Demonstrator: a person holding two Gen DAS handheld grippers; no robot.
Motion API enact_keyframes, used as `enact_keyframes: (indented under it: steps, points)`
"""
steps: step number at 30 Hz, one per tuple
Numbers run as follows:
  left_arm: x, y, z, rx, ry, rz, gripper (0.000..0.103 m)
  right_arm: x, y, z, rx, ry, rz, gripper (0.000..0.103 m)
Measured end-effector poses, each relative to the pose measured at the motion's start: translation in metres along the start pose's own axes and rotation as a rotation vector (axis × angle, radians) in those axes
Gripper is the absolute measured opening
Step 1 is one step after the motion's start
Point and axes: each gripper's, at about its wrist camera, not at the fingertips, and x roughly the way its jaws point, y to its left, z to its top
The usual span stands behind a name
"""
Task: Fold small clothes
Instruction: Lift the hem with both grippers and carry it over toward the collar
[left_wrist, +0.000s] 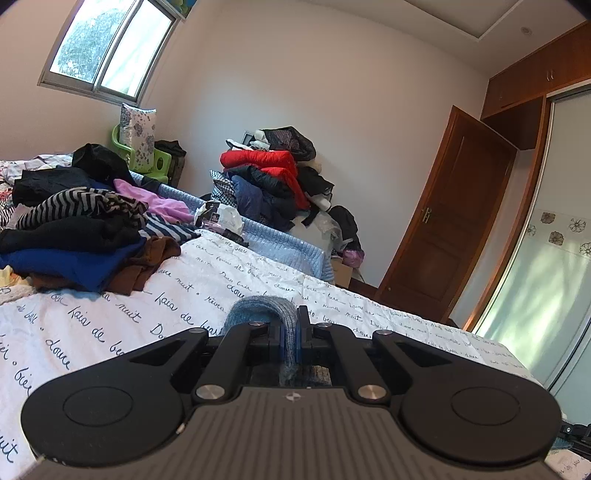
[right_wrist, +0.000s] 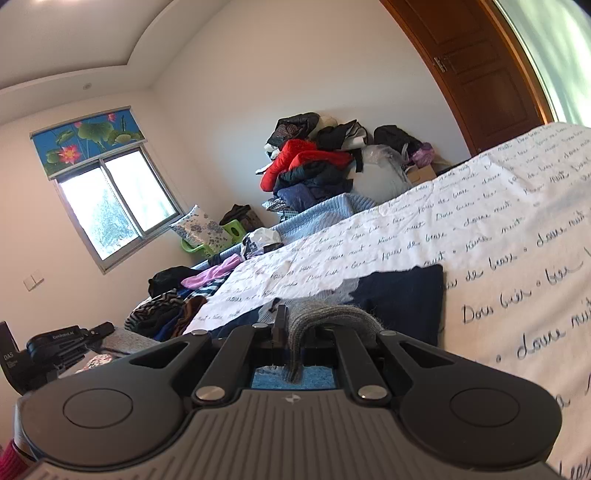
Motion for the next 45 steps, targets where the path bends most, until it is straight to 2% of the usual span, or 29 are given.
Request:
enact_keyframes:
  steps: [9,15,22,31,37,42,45]
  points:
    - [0.040,-0.023,0.012,0.038,-0.042,0.021,0.006,0.034,-0.006,0.017,-0.056,-0.039,-0.046,0.006]
    - [0.076,-0.029,0.015,0.079,-0.033,0.054,0.006,0.063,-0.016,0.028,-0.072,-0.033,-0.074,0.006]
    - [0.120,-0.027,0.010,0.117,0.038,0.090,0.006,0.099,-0.032,0.038,-0.047,-0.001,-0.095,0.006]
    - [0.170,-0.021,-0.001,0.103,0.140,0.116,0.006,0.132,-0.060,0.034,0.053,0.058,-0.115,0.006]
    - [0.199,-0.017,-0.009,0.067,0.204,0.136,0.008,0.148,-0.078,0.031,0.115,0.091,-0.136,0.006]
    - [0.219,-0.007,-0.016,0.018,0.251,0.201,0.013,0.167,-0.097,0.027,0.213,0.122,-0.157,0.007]
    - [0.223,-0.005,-0.017,0.000,0.270,0.203,0.015,0.178,-0.102,0.027,0.232,0.149,-0.184,0.011]
